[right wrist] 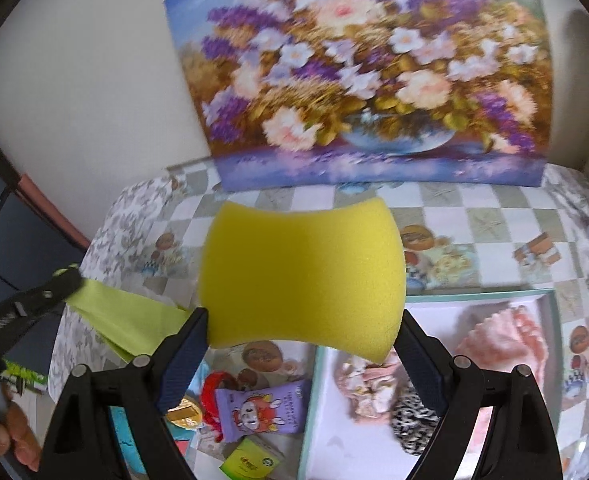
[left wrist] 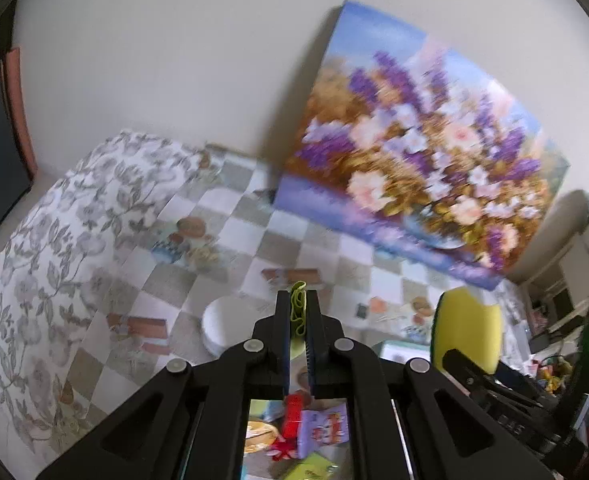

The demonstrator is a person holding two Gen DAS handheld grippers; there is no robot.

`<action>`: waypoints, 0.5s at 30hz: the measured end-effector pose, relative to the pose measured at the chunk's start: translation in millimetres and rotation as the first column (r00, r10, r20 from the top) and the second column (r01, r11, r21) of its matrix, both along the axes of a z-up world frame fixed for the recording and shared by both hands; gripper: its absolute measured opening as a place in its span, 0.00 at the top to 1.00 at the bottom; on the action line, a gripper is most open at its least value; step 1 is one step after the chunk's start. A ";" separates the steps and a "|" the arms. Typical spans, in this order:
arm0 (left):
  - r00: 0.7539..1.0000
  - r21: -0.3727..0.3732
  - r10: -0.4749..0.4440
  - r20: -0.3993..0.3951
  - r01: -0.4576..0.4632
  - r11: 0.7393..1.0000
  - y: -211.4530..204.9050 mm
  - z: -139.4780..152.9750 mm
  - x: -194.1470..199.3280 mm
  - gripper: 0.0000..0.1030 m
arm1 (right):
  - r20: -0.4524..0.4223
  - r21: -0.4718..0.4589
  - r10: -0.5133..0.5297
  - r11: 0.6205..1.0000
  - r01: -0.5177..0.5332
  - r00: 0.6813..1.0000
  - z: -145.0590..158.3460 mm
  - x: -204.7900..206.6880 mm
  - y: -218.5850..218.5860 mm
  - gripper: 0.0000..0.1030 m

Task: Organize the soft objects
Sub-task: 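Carry the sponge and green cloth over the white tray and open the right tool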

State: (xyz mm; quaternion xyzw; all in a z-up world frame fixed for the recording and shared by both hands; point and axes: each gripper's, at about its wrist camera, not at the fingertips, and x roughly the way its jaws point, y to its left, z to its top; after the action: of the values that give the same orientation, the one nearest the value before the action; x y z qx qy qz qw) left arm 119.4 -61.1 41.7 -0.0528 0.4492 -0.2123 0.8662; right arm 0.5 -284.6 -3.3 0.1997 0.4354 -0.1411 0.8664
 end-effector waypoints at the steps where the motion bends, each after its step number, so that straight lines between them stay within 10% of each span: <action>1: 1.000 -0.024 -0.015 0.013 0.015 1.000 -1.3 7.0 -4.1 0.94 | 0.002 0.000 -0.011 1.000 0.011 1.000 1.7 -3.5 -4.5 0.12; 15: 0.958 -0.028 -0.279 0.074 0.281 0.959 -92.3 34.1 -63.4 0.94 | -0.058 -0.082 -0.278 0.959 0.273 0.959 6.0 -67.4 -93.0 0.12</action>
State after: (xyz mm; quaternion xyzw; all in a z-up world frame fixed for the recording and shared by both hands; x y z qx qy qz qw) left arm 56.0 -153.4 75.8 0.0023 0.4179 -0.3429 0.8413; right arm -66.9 -377.6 2.6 0.2216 0.4277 -0.2830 0.8294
